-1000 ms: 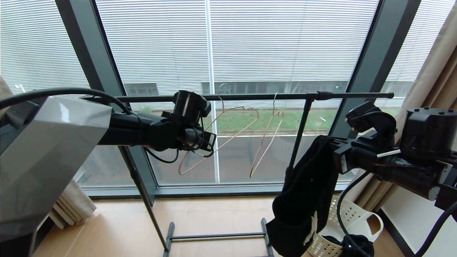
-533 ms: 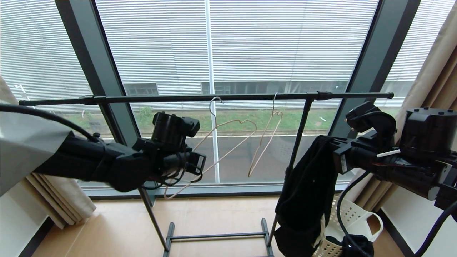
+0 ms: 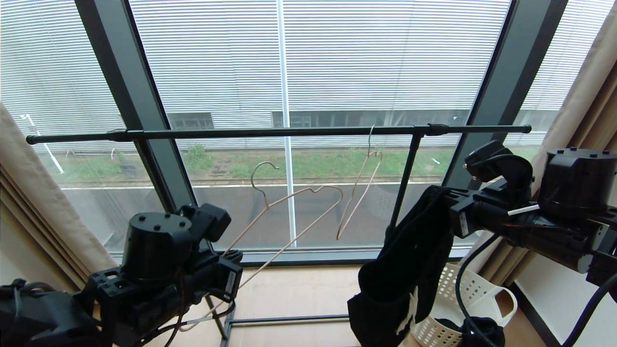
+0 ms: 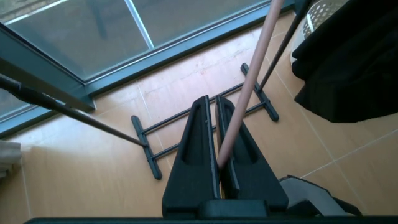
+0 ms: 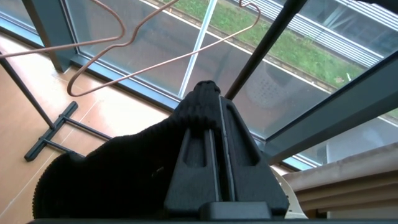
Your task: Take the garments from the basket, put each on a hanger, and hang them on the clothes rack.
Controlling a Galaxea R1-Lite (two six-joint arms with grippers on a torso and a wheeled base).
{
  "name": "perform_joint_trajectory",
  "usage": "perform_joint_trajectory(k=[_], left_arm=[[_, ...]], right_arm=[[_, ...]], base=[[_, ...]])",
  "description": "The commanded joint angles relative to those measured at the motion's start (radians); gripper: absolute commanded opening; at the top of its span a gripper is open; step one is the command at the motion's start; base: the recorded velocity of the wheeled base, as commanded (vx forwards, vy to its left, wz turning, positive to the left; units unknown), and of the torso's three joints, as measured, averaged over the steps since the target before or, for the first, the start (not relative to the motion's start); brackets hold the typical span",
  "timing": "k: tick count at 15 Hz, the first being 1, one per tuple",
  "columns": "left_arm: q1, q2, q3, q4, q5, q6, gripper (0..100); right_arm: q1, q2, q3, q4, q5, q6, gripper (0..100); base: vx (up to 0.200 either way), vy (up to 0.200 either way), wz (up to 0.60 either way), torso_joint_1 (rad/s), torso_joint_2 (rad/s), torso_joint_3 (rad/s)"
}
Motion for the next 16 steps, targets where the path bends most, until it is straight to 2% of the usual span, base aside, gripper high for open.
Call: perform_joint_trajectory(k=[1, 3, 5, 6, 7, 9, 12, 13, 14, 16], left_arm=[[-0.012, -0.075, 0.089, -0.051, -0.001, -0.001, 0], [-0.012, -0.086, 0.122, -0.094, -0.001, 0.002, 0], [-0.023, -0.106, 0.170, -0.181, -0.007, 0.002, 0], [-0.045, -0.109, 0.174, -0.187, -0.006, 0.008, 0], [-0.045, -0.109, 0.174, -0.187, -0.006, 0.008, 0], [-0.064, -0.121, 0.173, -0.192, -0.006, 0.014, 0], [-0.098, -0.129, 0.178, -0.207, -0.007, 0.013, 0], [-0.098, -0.129, 0.178, -0.207, -0.007, 0.013, 0], [-0.121, -0.128, 0.178, -0.207, -0.011, 0.014, 0], [-0.140, -0.121, 0.201, -0.207, -0.075, 0.016, 0]], right_arm=[[0.001, 0.003, 0.001, 0.000, -0.002, 0.000, 0], [0.002, 0.006, 0.006, 0.000, -0.002, -0.002, 0], [0.034, 0.018, 0.003, 0.000, -0.054, -0.016, 0], [0.043, 0.021, 0.000, 0.000, -0.089, -0.016, 0], [0.043, 0.021, 0.000, 0.000, -0.089, -0.016, 0], [0.068, 0.021, -0.011, 0.000, -0.172, -0.019, 0], [0.079, 0.031, -0.025, 0.000, -0.245, -0.040, 0], [0.079, 0.031, -0.025, 0.000, -0.245, -0.040, 0], [0.099, 0.057, -0.050, 0.000, -0.318, -0.040, 0], [0.120, 0.087, -0.069, -0.003, -0.382, -0.039, 0]], base=[[0.000, 0.000, 0.00, 0.000, 0.00, 0.000], [0.000, 0.000, 0.00, 0.000, 0.00, 0.000], [0.000, 0.000, 0.00, 0.000, 0.00, 0.000], [0.000, 0.000, 0.00, 0.000, 0.00, 0.000], [0.000, 0.000, 0.00, 0.000, 0.00, 0.000], [0.000, 0.000, 0.00, 0.000, 0.00, 0.000], [0.000, 0.000, 0.00, 0.000, 0.00, 0.000], [0.000, 0.000, 0.00, 0.000, 0.00, 0.000], [0.000, 0.000, 0.00, 0.000, 0.00, 0.000], [0.000, 0.000, 0.00, 0.000, 0.00, 0.000]])
